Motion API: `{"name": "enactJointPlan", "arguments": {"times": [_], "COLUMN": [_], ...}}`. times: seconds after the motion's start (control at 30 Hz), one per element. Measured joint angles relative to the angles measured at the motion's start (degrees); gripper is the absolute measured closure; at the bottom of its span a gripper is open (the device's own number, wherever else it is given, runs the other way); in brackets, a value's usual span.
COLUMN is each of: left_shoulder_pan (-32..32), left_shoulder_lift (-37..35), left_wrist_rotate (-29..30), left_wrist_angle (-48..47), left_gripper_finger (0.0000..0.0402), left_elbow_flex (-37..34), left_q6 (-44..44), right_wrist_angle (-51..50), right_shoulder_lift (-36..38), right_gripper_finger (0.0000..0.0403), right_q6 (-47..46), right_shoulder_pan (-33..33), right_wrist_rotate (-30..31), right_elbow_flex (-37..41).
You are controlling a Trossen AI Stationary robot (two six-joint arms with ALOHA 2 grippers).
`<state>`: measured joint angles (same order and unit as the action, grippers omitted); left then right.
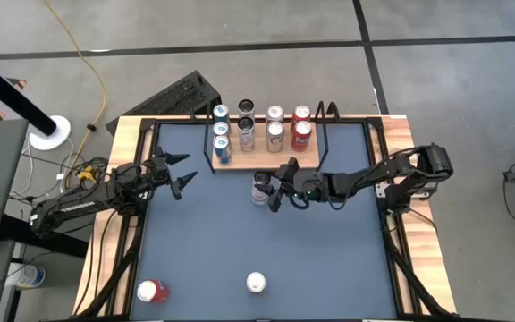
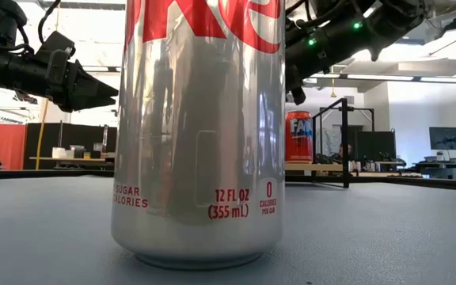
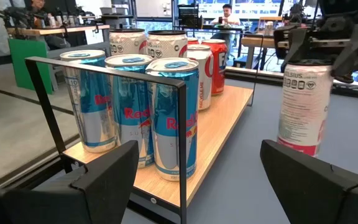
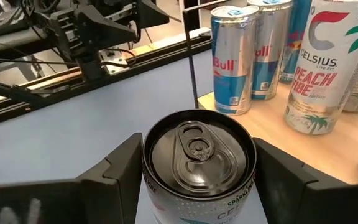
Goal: Place canned beverage on shelf
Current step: Put the pink and white soda can onto the shelf aligned with the other pink and white soda cans
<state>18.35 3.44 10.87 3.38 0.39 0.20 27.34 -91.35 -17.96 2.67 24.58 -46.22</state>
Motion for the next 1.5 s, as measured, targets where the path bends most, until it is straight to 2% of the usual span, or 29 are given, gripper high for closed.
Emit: {"name": "enactJointPlan", "arguments": {"times": [0.13, 0.53, 0.77, 0.9, 1.1, 1.3, 1.5], "left_shoulder_pan": [0.00, 0.00, 0.01, 0.02, 0.00, 0.02, 0.02], "left_shoulder_lift": [0.00, 0.00, -0.02, 0.00, -0.03, 0.00, 0.02], "left_wrist_rotate": [0.00, 0.00, 0.00, 0.02, 0.05, 0.04, 0.06], "left_wrist_angle": [0.00, 0.00, 0.01, 0.02, -0.03, 0.02, 0.02], "left_gripper_finger": [0.0074, 0.0074, 0.0074, 0.0074, 0.0074, 0.0074, 0.0074], "left_elbow_flex": [0.02, 0.00, 0.00, 0.00, 0.01, 0.00, 0.00], "left_q6": [0.00, 0.00, 0.00, 0.00, -0.02, 0.00, -0.02], "right_wrist_angle": [-0.05, 0.77, -7.89, -9.38, -8.22, -8.40, -8.15], "right_shoulder_lift": [0.00, 0.00, -0.77, -2.95, -7.33, -11.10, -11.34], "right_gripper_finger": [0.0162, 0.0162, 0.0162, 0.0162, 0.0162, 0.0162, 0.0162], "right_q6": [1.79, 5.64, 8.99, 13.96, 14.84, 16.55, 16.54], "right_shoulder_pan": [0.91, -0.51, -3.74, -5.75, -9.44, -11.63, -12.72], "right_wrist_rotate": [2.79, 3.68, -1.97, -2.51, -8.36, -8.25, -8.25], "right_elbow_flex": [0.00, -0.36, -9.49, -13.25, -18.28, -21.17, -21.22]}}
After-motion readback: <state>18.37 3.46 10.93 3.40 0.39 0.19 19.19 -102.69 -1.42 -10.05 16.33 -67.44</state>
